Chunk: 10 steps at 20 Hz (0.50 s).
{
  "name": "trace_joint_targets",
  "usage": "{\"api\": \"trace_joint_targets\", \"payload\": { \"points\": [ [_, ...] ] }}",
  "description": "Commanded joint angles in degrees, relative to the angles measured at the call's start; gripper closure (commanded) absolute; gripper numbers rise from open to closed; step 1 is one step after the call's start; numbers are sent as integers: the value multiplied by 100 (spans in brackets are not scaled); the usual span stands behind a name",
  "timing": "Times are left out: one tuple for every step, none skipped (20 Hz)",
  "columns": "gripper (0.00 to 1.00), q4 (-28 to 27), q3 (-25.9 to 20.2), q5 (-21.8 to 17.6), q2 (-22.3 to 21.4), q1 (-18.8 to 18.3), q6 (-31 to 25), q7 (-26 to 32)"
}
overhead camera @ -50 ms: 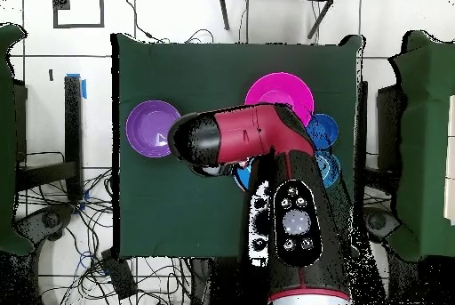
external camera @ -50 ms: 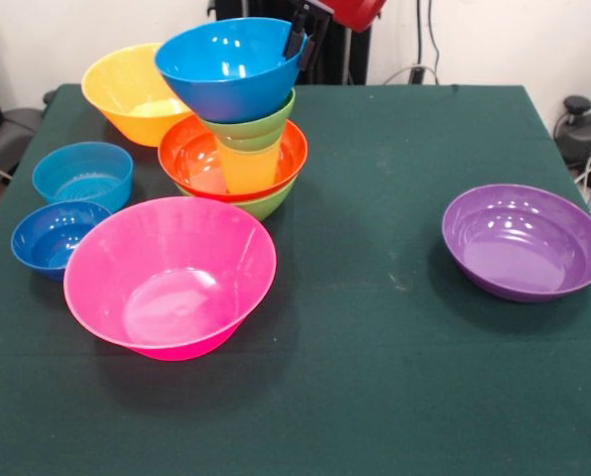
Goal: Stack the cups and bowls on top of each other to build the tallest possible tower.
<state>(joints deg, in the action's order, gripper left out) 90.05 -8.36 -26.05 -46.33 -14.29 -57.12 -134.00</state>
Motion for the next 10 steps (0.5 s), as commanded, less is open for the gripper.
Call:
{"api": "trace_joint_targets", "payload": {
  "points": [
    [100,291,-544,-216,306,-164,377,1114],
    [100,298,-549,-216,301,-173,384,1125],
    [100,300,-548,-226,297,-174,399,1127],
    [100,299,-553,-234,294,-181,405,1142],
    [100,299,-556,-240,293,-184,413,1146],
    [100,297,-562,-240,294,-189,427,1144],
    [100,300,-565,-241,293,-190,431,1139],
    [100,310,-577,-242,290,-197,442,1128],
    [0,320,-589,-243,286,-205,452,1117],
    [0,342,-590,-215,280,-214,485,1076]
  ]
}}
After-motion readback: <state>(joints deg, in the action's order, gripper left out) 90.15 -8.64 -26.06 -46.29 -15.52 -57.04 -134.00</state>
